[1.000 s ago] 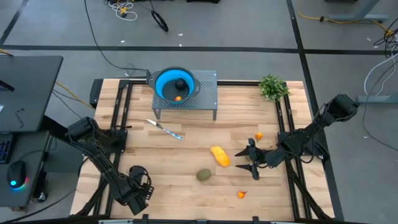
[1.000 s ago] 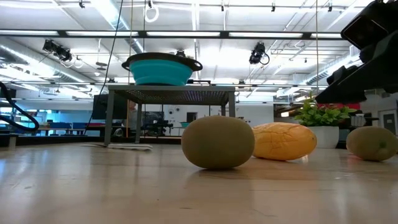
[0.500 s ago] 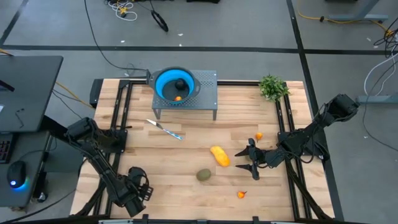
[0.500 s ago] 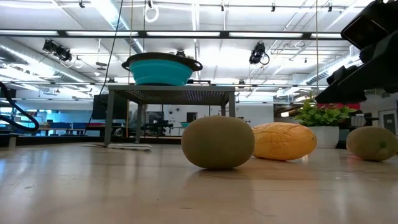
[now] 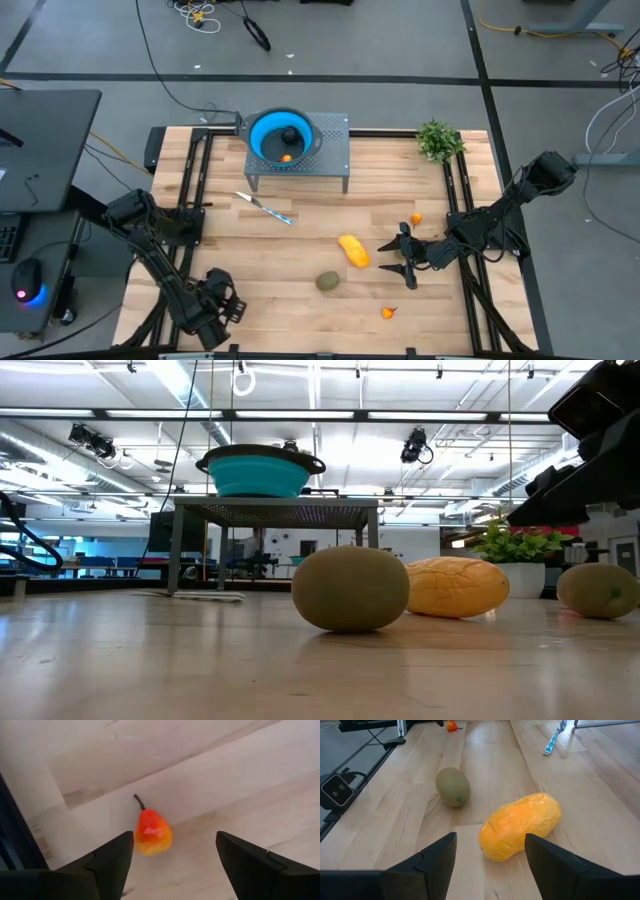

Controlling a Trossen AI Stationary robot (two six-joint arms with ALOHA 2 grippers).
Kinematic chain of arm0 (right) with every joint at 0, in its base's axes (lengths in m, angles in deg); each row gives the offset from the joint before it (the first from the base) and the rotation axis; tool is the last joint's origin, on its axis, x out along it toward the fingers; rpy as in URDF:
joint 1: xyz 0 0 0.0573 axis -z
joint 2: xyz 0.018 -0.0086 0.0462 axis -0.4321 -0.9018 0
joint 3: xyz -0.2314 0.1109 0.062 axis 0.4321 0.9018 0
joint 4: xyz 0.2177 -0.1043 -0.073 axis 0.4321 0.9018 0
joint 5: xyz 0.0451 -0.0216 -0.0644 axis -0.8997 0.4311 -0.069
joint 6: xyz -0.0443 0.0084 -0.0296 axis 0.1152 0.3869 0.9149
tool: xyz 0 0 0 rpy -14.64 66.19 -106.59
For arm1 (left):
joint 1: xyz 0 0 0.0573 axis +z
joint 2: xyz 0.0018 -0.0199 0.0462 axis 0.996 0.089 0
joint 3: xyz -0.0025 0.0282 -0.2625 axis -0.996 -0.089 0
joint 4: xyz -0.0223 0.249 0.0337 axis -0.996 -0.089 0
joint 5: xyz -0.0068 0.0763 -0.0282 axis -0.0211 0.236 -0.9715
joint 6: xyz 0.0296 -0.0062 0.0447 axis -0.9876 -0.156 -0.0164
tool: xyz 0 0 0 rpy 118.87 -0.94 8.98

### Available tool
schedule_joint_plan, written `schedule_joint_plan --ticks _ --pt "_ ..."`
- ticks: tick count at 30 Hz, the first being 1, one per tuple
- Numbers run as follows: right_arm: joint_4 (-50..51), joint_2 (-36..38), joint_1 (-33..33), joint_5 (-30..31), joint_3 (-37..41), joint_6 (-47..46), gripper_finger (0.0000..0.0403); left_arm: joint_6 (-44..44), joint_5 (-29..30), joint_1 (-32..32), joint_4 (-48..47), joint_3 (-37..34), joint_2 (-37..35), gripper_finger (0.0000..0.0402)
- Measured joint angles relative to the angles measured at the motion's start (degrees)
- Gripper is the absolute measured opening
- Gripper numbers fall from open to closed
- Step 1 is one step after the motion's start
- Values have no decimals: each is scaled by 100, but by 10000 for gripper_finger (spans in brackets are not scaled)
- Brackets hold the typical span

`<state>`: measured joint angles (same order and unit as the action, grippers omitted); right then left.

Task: Pick & Place Fruit
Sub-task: Put the pear into the blue strainer bowl

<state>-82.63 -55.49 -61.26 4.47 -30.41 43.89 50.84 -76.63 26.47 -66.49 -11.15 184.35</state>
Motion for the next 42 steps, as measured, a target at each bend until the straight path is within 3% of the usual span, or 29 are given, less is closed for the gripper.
schedule_joint_plan --ticks 4,11,22,26,37,42 --pt "0 0 0 0 0 -2 245 13 2 -13 89 -77 -2 290" --pt "0 -1 0 1 0 -2 245 6 -148 -13 1089 -774 -26 290" --pt "0 -2 0 83 0 -17 245 -31 -114 -4 1091 -787 -21 286" --pt "0 0 0 92 0 -17 245 -56 -114 -1 1091 -787 -15 261" --pt "-3 -1 0 101 0 -8 245 -189 -236 7 1109 -800 -90 145" --pt "-4 -2 0 201 0 4 245 -201 51 -7 1109 -809 -294 127"
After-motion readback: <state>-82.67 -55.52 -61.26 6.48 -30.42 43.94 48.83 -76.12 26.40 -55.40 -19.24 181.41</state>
